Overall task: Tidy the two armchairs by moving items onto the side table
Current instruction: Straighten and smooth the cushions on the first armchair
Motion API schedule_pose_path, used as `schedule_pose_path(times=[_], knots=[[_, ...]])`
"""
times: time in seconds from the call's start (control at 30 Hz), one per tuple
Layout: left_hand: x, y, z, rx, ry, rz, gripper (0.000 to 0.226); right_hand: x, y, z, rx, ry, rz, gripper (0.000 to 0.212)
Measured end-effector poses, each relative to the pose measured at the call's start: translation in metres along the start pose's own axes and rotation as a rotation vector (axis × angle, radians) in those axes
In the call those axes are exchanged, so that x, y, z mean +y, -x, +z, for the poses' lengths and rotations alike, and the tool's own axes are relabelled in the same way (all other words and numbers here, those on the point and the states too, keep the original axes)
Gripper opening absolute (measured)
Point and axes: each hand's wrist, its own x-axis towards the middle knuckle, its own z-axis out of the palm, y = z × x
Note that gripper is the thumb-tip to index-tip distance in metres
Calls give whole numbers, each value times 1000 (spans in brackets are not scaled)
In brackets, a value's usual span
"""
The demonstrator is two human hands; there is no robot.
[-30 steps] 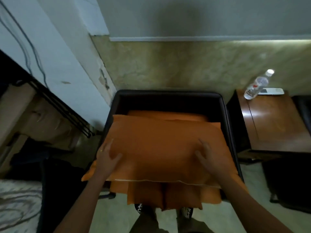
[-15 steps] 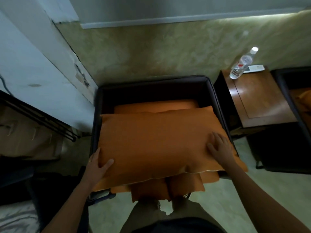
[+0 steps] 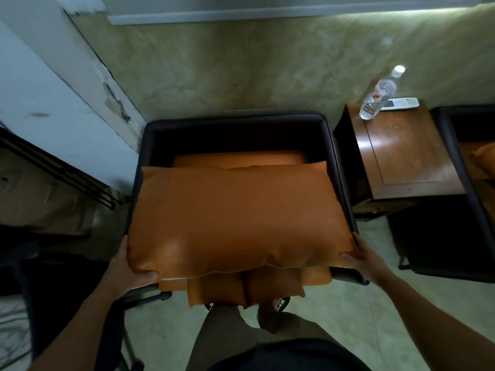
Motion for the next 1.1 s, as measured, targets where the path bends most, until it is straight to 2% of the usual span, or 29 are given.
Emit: schedule_pose_path(times=[0.17,0.33,0.47,0.7,0.83,0.93,1.1], knots=[[6,4,-7,34,92,71,148,-4,-7,3,17,-46,-15,105],[21,-1,-20,93,177,147,132,-18,-7,9,189,-104,-66,95],[36,-18,-39,112,184,175,132,-43,-8,8,302,-187,-138,88],[60,-84,-72,19,166,255,131,-91,-31,-5,456,36,-182,73],[85,-118,-90,-7,182,297,125,-135,-49,-16,563,74,-195,66],[108,-143,-102,33,175,326,115,-164,-79,-22,604,50,-226,62],[150,-191,-112,140,131,307,122,-186,-128,-26,656,92,-266,53]])
